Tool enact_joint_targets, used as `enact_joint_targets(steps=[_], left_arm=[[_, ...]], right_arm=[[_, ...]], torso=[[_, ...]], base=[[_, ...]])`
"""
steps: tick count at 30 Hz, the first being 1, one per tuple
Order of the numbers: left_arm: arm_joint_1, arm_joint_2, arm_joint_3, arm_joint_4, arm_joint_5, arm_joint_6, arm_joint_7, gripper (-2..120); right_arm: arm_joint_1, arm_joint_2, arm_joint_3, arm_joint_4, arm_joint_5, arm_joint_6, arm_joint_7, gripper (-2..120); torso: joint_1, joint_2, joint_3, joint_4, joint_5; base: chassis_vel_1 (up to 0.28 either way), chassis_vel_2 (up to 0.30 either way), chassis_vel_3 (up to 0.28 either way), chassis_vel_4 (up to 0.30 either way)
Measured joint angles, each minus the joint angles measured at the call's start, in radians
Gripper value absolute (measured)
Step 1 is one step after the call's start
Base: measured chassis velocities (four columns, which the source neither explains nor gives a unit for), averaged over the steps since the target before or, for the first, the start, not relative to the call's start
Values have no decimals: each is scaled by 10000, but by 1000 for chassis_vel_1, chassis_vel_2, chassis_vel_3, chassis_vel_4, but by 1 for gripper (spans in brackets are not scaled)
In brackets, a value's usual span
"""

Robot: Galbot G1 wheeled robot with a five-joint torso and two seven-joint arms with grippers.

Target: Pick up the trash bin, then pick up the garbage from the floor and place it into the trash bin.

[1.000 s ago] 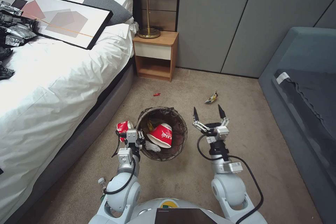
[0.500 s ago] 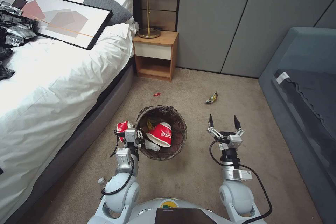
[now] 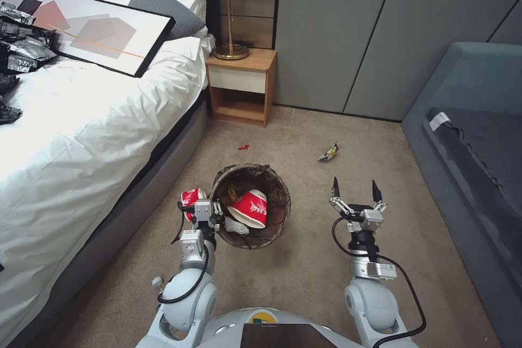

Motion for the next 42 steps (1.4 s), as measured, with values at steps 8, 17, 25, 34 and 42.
enact_joint_targets(steps=[8, 17, 25, 34, 42], left_arm=[[7, -15, 10, -13, 17, -6, -1, 3], [8, -50, 30, 8, 33, -21, 3, 3], [10, -54, 15, 31, 42, -23, 5, 3], [2, -63, 35, 46, 48, -29, 9, 3], [14, -50, 36, 63, 48, -31, 10, 3]], right_arm=[[216, 63, 126, -151, 46, 82, 17, 100], [354, 74, 160, -221, 123, 116, 40, 100], [377, 67, 197, -271, 143, 156, 28, 100], [535, 63, 225, -404, 138, 264, -15, 100], [698, 7, 222, -486, 54, 395, -164, 100]], torso=[[-1, 0, -1, 0, 0], [1, 0, 2, 0, 0], [1, 0, 1, 0, 1], [2, 0, 2, 1, -6], [0, 0, -1, -2, 0]], base=[[-121, 122, 126, -114], [-233, 237, 245, -236], [-312, 308, 320, -314], [-211, 207, 181, -191], [34, -41, -35, 26]])
